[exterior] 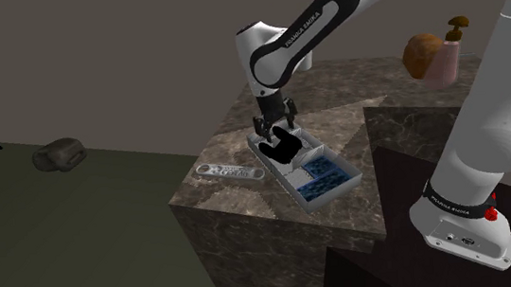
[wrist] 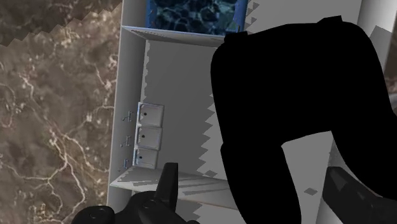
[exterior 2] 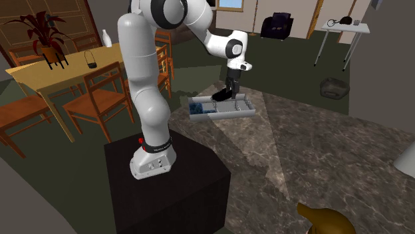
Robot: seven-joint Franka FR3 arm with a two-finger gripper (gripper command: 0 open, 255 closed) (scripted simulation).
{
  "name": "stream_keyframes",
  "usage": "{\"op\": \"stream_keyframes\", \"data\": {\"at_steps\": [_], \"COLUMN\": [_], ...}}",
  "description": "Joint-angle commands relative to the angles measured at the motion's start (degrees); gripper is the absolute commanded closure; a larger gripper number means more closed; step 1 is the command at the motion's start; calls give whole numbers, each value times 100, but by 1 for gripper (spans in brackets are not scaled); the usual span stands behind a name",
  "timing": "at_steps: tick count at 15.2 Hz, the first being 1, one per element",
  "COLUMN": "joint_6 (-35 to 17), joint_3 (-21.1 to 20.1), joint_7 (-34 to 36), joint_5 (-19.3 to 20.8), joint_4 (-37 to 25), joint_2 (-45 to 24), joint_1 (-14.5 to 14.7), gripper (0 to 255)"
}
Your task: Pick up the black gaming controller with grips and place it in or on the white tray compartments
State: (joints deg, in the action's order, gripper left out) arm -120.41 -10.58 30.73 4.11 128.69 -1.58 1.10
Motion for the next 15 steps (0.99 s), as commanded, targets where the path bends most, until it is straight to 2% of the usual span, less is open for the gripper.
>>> {"op": "stream_keyframes", "data": {"at_steps": [1,5,6,15], "joint_6": [-20,-20,-19,-20], "joint_3": [0,0,0,0], "joint_7": [2,2,2,2], "joint_5": [3,3,3,3], "joint_4": [10,10,10,10], "joint_2": [-8,-8,-8,-8], "joint_1": [0,0,0,0], "gripper": [0,0,255,255]}}
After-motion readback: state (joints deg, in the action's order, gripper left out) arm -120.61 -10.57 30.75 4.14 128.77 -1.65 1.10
